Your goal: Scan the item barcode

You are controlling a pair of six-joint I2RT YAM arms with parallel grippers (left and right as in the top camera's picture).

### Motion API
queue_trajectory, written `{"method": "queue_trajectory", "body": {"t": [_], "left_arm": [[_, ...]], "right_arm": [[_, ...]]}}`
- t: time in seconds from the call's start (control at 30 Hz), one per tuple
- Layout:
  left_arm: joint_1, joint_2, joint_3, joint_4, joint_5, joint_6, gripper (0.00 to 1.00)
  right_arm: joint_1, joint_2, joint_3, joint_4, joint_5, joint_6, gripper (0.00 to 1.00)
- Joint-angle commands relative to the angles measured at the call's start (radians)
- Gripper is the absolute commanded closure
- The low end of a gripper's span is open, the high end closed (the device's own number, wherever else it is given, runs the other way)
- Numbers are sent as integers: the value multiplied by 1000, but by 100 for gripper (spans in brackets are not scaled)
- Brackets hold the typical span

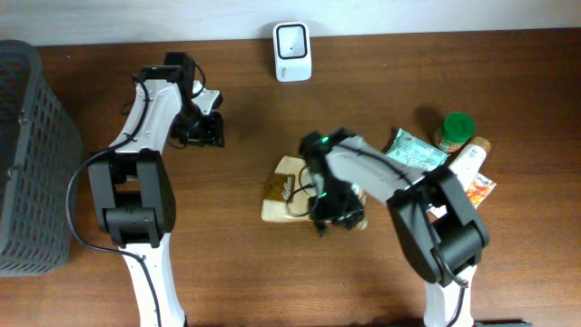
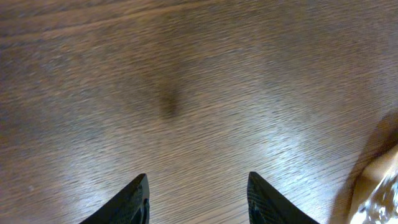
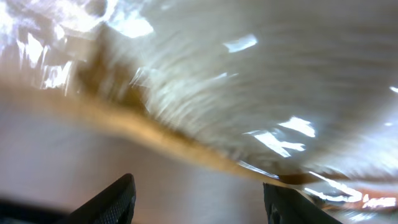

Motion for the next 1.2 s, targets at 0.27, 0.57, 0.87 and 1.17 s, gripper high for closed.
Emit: {"method": "queue_trajectory", "body": {"t": [0.27, 0.57, 0.87, 1.17], "left_arm": [[-115, -32, 7, 58, 8, 44, 53], [-221, 11, 2, 90, 9, 44, 59], [-269, 63, 1, 89, 34, 58, 62], [-229, 63, 1, 16, 34, 58, 65]], "right_arm": [[-259, -3, -9, 228, 127, -34, 38], [-309, -3, -7, 333, -47, -33, 36], [-287, -3, -7, 529, -305, -25, 33], [-211, 47, -7, 758, -440, 95, 31]]}}
